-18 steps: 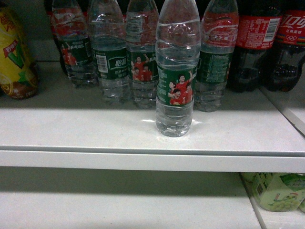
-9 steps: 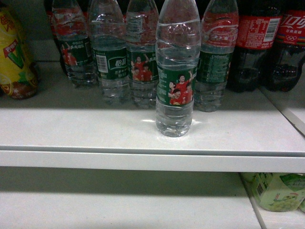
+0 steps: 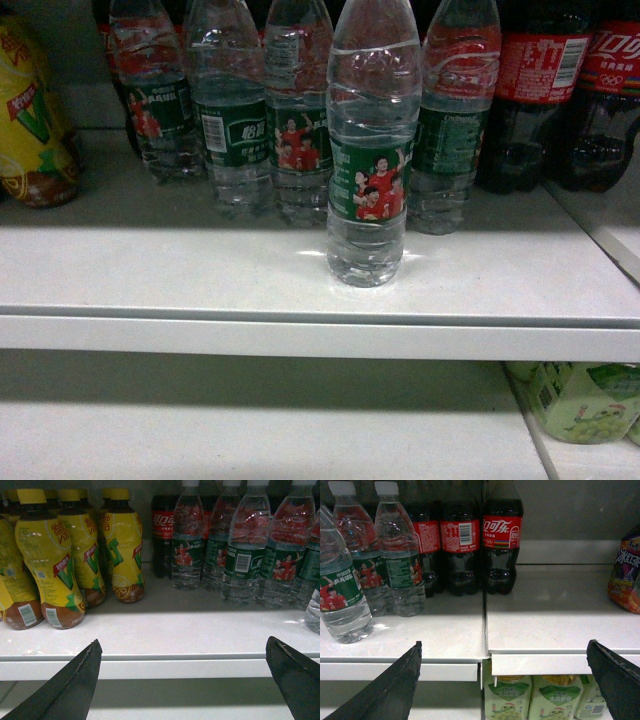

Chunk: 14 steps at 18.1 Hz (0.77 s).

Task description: Move water from second to third shelf

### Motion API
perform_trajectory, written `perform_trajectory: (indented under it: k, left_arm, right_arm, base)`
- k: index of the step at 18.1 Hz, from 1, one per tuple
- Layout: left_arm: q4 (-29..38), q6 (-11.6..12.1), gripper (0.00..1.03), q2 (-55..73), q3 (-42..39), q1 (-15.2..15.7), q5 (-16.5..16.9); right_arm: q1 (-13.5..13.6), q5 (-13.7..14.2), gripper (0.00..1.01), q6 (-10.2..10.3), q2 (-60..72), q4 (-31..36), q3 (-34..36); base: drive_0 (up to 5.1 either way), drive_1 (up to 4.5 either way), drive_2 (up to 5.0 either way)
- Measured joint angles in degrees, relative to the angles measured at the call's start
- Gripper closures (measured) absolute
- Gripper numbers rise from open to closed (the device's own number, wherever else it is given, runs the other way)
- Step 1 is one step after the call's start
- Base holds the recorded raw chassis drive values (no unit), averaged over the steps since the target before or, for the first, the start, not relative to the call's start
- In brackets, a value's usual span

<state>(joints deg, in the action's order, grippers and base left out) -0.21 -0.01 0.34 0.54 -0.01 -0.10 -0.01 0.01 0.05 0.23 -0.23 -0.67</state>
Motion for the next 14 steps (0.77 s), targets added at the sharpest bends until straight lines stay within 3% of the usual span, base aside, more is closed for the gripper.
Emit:
perform_trajectory:
  k: [4,5,6,7,9,14]
  left_arm:
    - [0.0,0.0,0.05,0.0,0.0,0.0,0.0]
    - [0.0,0.0,0.05,0.0,0.0,0.0,0.0]
    - [0.0,0.0,0.05,0.0,0.0,0.0,0.09]
    - [0.0,0.0,0.05,0.0,0.0,0.0,0.04]
    - [0.02,0.0,0.05,0.0,0.0,0.0,0.09]
    - [0.02,0.02,0.05,0.0,0.0,0.0,0.07]
  right_arm:
    - [0.02,0.11,0.03,0.17,0.07,-0.42,-0.02]
    - [2.25,3.52,0.03,3.34,2.19,-6.12,-1.73]
    - [6.19,6.64,0.03,7.08,5.92,-6.99,-3.15]
    - [8.55,7.69,0.03,8.61,6.6,-6.34,-4.55]
    - [8.74,7.41,0.03,9.62,10.71,-0.37,-9.25]
    - [7.45,1.01,0.03,9.31,34.03,18.27,-15.93]
  base:
    - [0.0,0.0,0.0]
    - [0.0,0.0,0.0]
    - [0.0,0.0,0.0]
    - [0.0,0.0,0.0]
    - [0.0,0.0,0.0]
    - [0.0,0.0,0.0]
